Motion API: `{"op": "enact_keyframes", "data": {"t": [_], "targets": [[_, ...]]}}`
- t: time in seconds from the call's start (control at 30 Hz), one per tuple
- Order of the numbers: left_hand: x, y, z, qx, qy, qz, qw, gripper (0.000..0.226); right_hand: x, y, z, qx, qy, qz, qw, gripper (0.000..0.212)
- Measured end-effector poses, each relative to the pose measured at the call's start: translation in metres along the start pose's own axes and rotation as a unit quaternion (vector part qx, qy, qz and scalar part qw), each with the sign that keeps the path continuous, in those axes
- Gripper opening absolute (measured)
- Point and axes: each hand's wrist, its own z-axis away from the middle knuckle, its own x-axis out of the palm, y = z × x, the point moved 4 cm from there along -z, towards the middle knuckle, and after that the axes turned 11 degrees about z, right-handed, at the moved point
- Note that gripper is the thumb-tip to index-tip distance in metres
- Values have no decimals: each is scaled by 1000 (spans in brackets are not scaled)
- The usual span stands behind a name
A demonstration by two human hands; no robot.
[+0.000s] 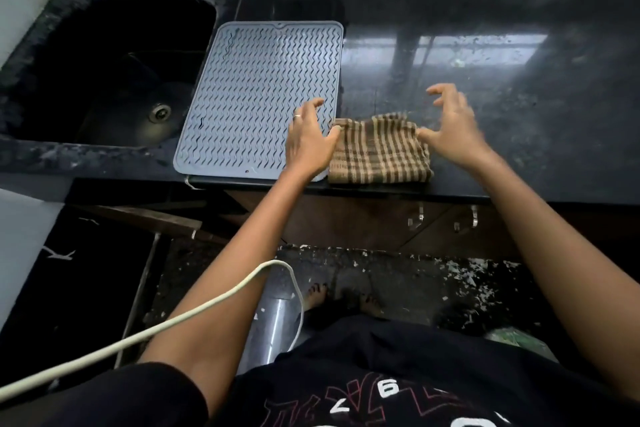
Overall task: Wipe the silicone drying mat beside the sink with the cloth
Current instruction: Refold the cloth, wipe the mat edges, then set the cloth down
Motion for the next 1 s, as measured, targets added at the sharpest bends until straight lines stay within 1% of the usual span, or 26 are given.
{"op": "enact_keyframes", "data": {"t": [0.03, 0.07, 0.1, 0.13, 0.2, 0.27, 0.33, 0.5, 0.63, 0.67, 0.8, 0.9, 0.93, 1.0], "targets": [[5, 3, 0, 43, 14, -40, 998, 47, 1, -3, 2, -14, 56, 13, 998, 44], [12, 5, 1, 83, 6, -57, 995, 45, 5, -9, 5, -34, 87, 17, 995, 38], [23, 7, 2, 114, -21, -66, 991, 44, 14, -16, 8, -62, 94, 27, 993, 34], [34, 7, 2, 138, -56, -82, 985, 44, 25, -23, 11, -99, 82, 53, 990, 32], [58, 2, 5, 160, -124, -158, 966, 50, 55, -33, 16, -167, 18, 150, 974, 37], [73, -8, 6, 152, -159, -239, 946, 57, 78, -31, 20, -181, -32, 246, 952, 48], [76, -16, 10, 160, -160, -278, 934, 59, 87, -25, 26, -170, -34, 278, 945, 52], [73, -33, 51, 242, -144, -255, 925, 60, 99, -13, 70, -164, 17, 274, 947, 56], [73, -48, 73, 266, -144, -280, 911, 61, 114, -5, 99, -157, 27, 301, 940, 59], [73, -49, 73, 264, -146, -293, 907, 60, 116, -4, 100, -150, 21, 309, 939, 59], [71, -45, 74, 247, -157, -290, 911, 60, 113, -8, 99, -142, -1, 314, 939, 61], [62, -34, 76, 242, -174, -240, 924, 60, 101, -17, 102, -137, -17, 293, 946, 67], [53, -27, 69, 240, -193, -214, 927, 57, 88, -27, 97, -129, -29, 285, 949, 65], [34, -9, 52, 236, -215, -158, 935, 45, 61, -43, 76, -110, -60, 286, 950, 50]]}}
